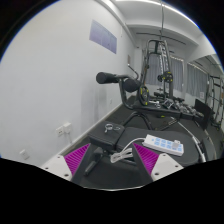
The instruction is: Unplug charger
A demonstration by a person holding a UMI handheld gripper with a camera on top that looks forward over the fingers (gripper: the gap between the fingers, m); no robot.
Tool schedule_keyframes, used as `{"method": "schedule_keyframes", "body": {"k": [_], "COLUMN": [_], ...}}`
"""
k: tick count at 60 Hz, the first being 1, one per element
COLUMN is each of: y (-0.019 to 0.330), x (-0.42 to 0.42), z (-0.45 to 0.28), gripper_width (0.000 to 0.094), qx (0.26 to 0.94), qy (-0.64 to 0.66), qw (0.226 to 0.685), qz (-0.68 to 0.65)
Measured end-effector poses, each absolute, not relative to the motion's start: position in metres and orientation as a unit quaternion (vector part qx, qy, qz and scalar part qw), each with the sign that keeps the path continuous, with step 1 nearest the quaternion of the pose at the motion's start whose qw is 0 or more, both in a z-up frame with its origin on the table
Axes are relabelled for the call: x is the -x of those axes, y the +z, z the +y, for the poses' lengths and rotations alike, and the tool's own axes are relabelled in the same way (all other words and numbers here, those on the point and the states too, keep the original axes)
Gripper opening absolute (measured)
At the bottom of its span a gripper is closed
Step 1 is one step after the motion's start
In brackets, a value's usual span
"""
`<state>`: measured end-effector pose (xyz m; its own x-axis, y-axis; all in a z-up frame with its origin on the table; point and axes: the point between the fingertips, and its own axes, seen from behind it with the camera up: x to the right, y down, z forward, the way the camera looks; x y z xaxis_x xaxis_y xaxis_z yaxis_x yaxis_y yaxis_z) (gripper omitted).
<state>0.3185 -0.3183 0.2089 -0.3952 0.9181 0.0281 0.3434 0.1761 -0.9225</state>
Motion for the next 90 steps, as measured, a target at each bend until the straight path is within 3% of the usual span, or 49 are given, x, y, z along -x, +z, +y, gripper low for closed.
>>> {"method": "schedule_keyframes", "body": {"k": [17, 47, 90], "y": [0.184, 0.123, 0.058], "x": [-0.293, -0.261, -0.103], "z": [-0.267, -0.072, 0.004], "gripper_width": [0.0859, 0.0859, 0.0853], "qx": [0.490, 0.618, 0.619], "qy": [0.424, 0.343, 0.361], "qw": [0.335, 0.385, 0.436], "qz": [-0.684, -0.593, -0.544]}}
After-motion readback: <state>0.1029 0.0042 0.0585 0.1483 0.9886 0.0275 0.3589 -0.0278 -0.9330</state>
